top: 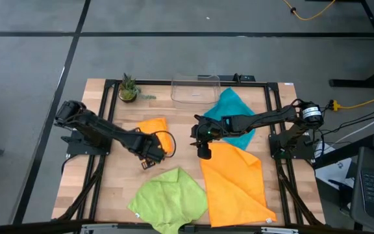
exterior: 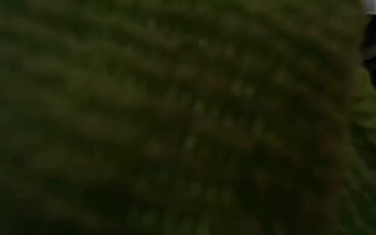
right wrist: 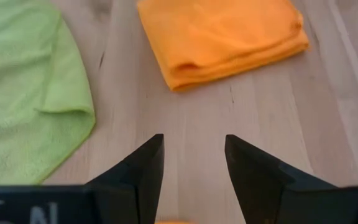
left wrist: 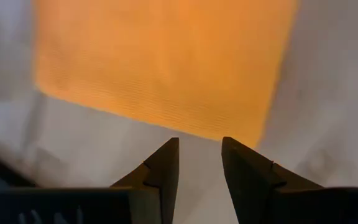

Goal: Fold microfiber towels
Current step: Fold the orange microfiber cloth

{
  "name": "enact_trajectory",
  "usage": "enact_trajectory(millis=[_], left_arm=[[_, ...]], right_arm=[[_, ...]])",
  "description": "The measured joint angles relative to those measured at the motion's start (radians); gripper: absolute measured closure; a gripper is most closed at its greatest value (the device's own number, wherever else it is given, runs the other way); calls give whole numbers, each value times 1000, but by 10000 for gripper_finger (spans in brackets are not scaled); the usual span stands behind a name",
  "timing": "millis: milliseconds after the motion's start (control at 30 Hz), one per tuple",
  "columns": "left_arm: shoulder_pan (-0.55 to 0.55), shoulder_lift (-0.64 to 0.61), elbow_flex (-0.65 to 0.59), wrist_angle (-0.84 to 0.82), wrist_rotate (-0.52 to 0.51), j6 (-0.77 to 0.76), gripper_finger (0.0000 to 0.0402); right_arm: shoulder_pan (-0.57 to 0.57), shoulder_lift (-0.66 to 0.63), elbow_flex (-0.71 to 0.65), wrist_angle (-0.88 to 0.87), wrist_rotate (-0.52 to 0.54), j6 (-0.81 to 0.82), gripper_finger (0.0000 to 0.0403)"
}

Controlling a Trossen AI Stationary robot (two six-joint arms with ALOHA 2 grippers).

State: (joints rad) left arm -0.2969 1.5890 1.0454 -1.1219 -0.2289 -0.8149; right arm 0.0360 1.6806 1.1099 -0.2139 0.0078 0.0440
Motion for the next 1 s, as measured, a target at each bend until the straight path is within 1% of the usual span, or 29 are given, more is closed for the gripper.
enact_trajectory(millis=[167, 300, 400, 467, 600, 667, 767, 833, 900, 1000], left_arm=[[-65, 1, -120, 164, 22, -65, 286], [-120, 1, -156, 160, 18, -142, 286], [-166, -16, -157, 122, -4, -184, 286], [-198, -40, -157, 109, -39, -209, 286], [-255, -126, -187, 79, -77, -257, 286], [-274, -197, -238, 77, -95, -299, 286], [-286, -330, -356, 114, -103, -394, 286], [-288, -420, -459, 225, -107, -421, 286], [-287, -504, -563, 426, -130, -416, 286], [-274, -571, -687, 736, -161, -367, 286]], right_arm=[[15, 18, 0, 45, 1, -102, 229], [26, 66, 0, 108, -2, -137, 229], [24, 105, 0, 194, -2, -103, 229], [21, 125, 0, 248, -1, -105, 229], [7, 152, 0, 332, -1, -131, 229], [0, 154, 0, 349, -2, -131, 229], [-8, 154, 1, 356, -1, -107, 229], [-9, 155, 1, 353, 2, -92, 229], [-8, 155, 1, 354, 2, -80, 229], [-7, 155, 1, 353, 1, -79, 229]])
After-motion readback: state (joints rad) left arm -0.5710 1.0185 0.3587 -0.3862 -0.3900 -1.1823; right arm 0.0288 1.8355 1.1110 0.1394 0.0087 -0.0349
